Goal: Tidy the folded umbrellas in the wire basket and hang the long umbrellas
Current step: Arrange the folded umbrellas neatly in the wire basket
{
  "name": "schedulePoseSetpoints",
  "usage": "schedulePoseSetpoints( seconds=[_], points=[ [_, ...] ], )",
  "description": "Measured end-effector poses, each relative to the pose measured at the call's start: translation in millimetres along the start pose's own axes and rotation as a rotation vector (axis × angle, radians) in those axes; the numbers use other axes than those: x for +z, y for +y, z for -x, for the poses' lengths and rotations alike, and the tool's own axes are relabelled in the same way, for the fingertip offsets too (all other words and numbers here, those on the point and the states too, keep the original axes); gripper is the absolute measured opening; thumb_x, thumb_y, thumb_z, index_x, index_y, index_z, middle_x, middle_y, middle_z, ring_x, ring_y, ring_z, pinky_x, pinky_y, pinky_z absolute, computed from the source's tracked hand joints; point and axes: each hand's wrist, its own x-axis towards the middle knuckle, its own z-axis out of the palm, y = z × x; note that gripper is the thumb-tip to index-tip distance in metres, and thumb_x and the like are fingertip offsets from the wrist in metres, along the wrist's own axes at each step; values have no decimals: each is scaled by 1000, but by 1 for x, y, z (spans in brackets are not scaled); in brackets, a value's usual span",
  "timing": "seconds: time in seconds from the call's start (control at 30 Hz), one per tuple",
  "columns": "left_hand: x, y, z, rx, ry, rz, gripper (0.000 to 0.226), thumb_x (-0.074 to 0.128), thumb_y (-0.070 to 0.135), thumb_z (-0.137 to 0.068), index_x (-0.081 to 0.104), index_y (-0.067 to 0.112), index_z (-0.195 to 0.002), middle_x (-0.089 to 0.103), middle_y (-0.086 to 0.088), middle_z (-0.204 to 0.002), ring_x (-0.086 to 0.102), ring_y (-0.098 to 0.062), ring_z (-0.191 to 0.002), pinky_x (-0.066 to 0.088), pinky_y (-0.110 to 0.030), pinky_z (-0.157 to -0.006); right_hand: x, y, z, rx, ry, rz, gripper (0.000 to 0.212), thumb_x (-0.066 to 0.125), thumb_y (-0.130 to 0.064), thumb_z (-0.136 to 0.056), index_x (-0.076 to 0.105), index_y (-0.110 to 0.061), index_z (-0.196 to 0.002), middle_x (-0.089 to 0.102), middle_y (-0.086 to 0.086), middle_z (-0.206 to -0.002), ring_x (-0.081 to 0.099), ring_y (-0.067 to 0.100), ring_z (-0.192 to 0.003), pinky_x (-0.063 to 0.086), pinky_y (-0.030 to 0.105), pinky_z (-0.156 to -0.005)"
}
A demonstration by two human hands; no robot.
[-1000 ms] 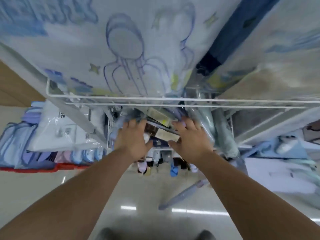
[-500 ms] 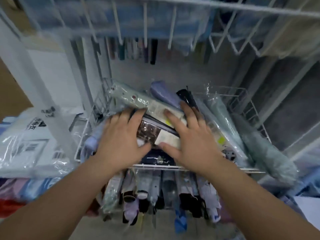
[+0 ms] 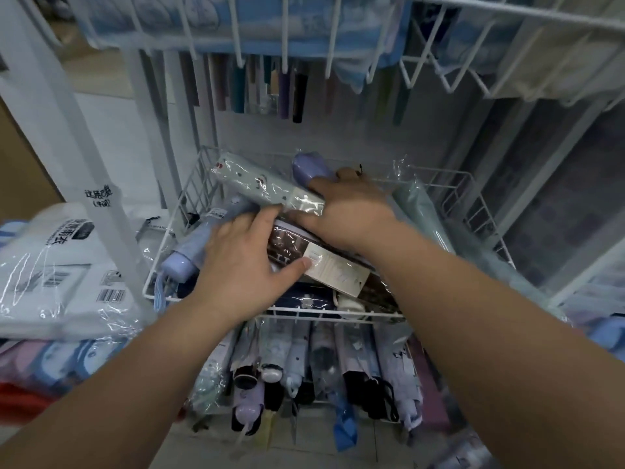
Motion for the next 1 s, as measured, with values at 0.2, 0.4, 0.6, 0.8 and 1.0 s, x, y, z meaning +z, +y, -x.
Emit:
schedulePoseSetpoints(
  seconds=[0.2, 0.4, 0.6, 0.8, 1.0],
  points=[
    [-5, -7, 3, 33, -3, -2, 87, 48, 83, -72, 37, 38, -145, 59, 1, -129, 52, -25, -121, 41, -44, -105, 1, -3, 1, 55, -75, 23, 95, 17, -98, -68, 48, -40, -136, 51, 15, -135, 43, 37, -124, 40, 50, -102],
    [0, -6, 13, 42, 95, -7, 87, 59, 76, -72, 45, 29, -143, 53, -4, -138, 49, -29, -125, 41, -46, -105, 12, -4, 22, 136, -32, -112, 84, 28, -92, -77, 51, -40, -138, 39, 11, -137, 38, 36, -127, 42, 52, -102],
    [-5, -10, 6, 53, 53, -95, 94, 47, 87, -70, 36, 34, -147, 37, -10, -155, 39, -36, -138, 35, -53, -114, 20, 3, 34, -10, 113, -205, 58, 39, -72, -92, 27, -57, -147, 16, 9, -163, 29, 40, -141, 36, 56, -111],
    [-14, -9, -6, 48, -134, -24, 102, 51, 87, -69, 21, 42, -155, 4, -9, -170, 26, -34, -151, 32, -48, -119, 18, 7, 28, -119, 72, -129, 63, 34, -71, -94, 21, -51, -153, 1, -12, -169, -4, 34, -154, 10, 65, -118],
    [-17, -8, 0, 65, -15, 97, 90, 79, 67, -60, 51, 28, -137, 34, -2, -156, 45, -22, -137, 43, -41, -111, -2, -14, 4, 36, -53, -26, 94, 36, -88, -80, 34, -31, -154, -2, -3, -169, -10, 38, -153, 5, 63, -119]
  ],
)
